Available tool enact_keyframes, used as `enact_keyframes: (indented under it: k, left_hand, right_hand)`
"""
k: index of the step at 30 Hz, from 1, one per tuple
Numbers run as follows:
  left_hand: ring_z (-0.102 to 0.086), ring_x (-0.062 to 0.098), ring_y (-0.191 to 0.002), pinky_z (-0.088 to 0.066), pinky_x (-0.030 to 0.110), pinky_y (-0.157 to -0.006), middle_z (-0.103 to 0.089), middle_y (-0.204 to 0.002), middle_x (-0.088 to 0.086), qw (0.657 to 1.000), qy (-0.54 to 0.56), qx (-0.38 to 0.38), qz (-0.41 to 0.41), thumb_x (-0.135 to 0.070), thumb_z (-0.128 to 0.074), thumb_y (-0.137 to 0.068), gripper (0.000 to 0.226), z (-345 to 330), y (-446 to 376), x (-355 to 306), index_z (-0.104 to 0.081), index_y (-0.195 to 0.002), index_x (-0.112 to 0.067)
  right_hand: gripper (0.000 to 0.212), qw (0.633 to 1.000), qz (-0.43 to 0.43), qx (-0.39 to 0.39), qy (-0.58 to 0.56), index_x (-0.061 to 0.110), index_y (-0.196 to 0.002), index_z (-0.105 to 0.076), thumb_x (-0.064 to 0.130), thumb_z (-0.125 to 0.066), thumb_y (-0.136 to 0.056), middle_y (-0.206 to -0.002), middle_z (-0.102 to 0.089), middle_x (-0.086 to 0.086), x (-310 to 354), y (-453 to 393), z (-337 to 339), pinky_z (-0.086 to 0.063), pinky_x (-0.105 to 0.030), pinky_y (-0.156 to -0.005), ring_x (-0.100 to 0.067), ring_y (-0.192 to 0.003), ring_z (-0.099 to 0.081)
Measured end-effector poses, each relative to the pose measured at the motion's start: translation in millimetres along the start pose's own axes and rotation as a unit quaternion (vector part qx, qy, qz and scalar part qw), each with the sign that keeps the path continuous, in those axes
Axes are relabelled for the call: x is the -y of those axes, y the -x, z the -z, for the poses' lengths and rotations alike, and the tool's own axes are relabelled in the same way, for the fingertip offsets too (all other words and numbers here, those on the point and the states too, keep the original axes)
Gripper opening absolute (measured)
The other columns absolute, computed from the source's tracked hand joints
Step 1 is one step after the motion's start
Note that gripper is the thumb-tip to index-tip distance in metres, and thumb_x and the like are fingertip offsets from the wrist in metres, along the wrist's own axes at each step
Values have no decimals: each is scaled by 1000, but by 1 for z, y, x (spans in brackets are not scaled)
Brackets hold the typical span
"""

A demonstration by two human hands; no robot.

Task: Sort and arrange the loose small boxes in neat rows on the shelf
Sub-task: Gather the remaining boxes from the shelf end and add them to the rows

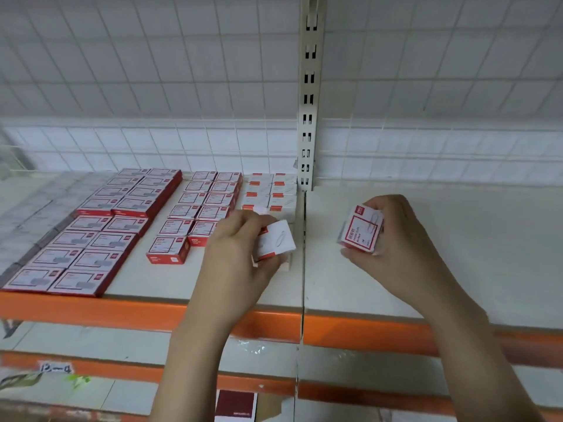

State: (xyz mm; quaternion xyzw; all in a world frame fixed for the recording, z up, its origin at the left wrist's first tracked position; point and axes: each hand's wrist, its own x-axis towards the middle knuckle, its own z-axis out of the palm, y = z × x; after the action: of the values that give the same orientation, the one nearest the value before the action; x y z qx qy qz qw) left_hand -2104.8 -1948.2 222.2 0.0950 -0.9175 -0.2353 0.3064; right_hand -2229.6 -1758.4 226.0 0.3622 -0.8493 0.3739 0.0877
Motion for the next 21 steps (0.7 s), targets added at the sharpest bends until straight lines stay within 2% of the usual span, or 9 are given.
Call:
enact_keyframes:
  k: [3, 5, 7, 9, 10, 12, 14, 17, 21]
  left_hand:
    - [-53, 30, -87, -46, 39, -73, -59, -98, 6, 997, -71, -13, 26, -22, -78, -67, 48, 4, 7, 10, -65, -111, -11]
    - [-54, 34, -83, -48, 43, -71, -63, -96, 8, 993, -113, -5, 41, -28, -73, -64, 50, 7, 14, 18, -66, -110, -9]
    - [-54, 36, -83, -48, 44, -71, -67, -97, 7, 988, -141, 5, 66, -33, -67, -61, 53, 10, 20, 26, -67, -109, -10]
    - [-55, 37, -83, -48, 46, -71, -68, -99, 7, 983, -159, 16, 90, -34, -67, -60, 53, 11, 25, 32, -68, -108, -11]
    - [-55, 38, -82, -48, 46, -70, -69, -99, 7, 981, -164, 22, 97, -33, -69, -60, 52, 10, 26, 35, -68, -107, -11]
    - [-56, 38, -83, -47, 46, -71, -69, -101, 8, 980, -163, 38, 104, -31, -74, -61, 51, 10, 27, 41, -68, -108, -11]
    - [-57, 37, -85, -46, 44, -75, -68, -103, 8, 983, -151, 48, 97, -30, -77, -62, 52, 9, 24, 44, -68, -109, -10]
    - [-55, 33, -92, -41, 39, -81, -66, -106, 8, 987, -124, 54, 89, -21, -82, -65, 52, 9, 18, 47, -66, -113, -10]
    - [-52, 31, -94, -36, 31, -82, -65, -107, 7, 991, -106, 49, 62, -18, -81, -67, 52, 12, 4, 64, -65, -115, -13]
  right_hand:
    - [57, 1000, -6, 8, -12, 20, -112, -40, 28, -78, -71, -106, -45, 6, 4, -6, -5, -35, 1, -68, -5, -89, -45]
    - [61, 999, 2, 18, -43, 24, -120, -37, 30, -76, -73, -109, -44, 8, 7, -8, -11, -38, -4, -68, -6, -91, -47]
    - [66, 997, 22, 40, -65, 32, -131, -34, 30, -72, -77, -111, -41, 9, 11, -11, -16, -42, -14, -76, -2, -95, -45]
    - [56, 996, 54, 62, -40, 33, -131, -41, 32, -67, -82, -116, -41, 9, 13, -13, -21, -46, -25, -80, -4, -101, -46]
    - [48, 995, 66, 68, -24, 32, -127, -46, 33, -66, -83, -118, -40, 10, 14, -14, -23, -45, -26, -81, -8, -105, -47]
    - [41, 995, 72, 70, -17, 29, -119, -50, 35, -67, -81, -119, -40, 10, 14, -16, -26, -42, -23, -81, -12, -108, -47]
    - [47, 995, 59, 77, -26, 26, -118, -47, 32, -71, -78, -119, -36, 9, 12, -17, -29, -40, -16, -79, -9, -108, -44]
    - [59, 994, 36, 99, -13, 25, -125, -37, 17, -72, -78, -123, -25, 8, 11, -18, -35, -37, -6, -75, -8, -112, -40]
    - [58, 996, 19, 75, 37, 17, -132, -32, 3, -61, -83, -130, -22, 1, 19, -20, -45, -43, -15, -76, -15, -103, -48]
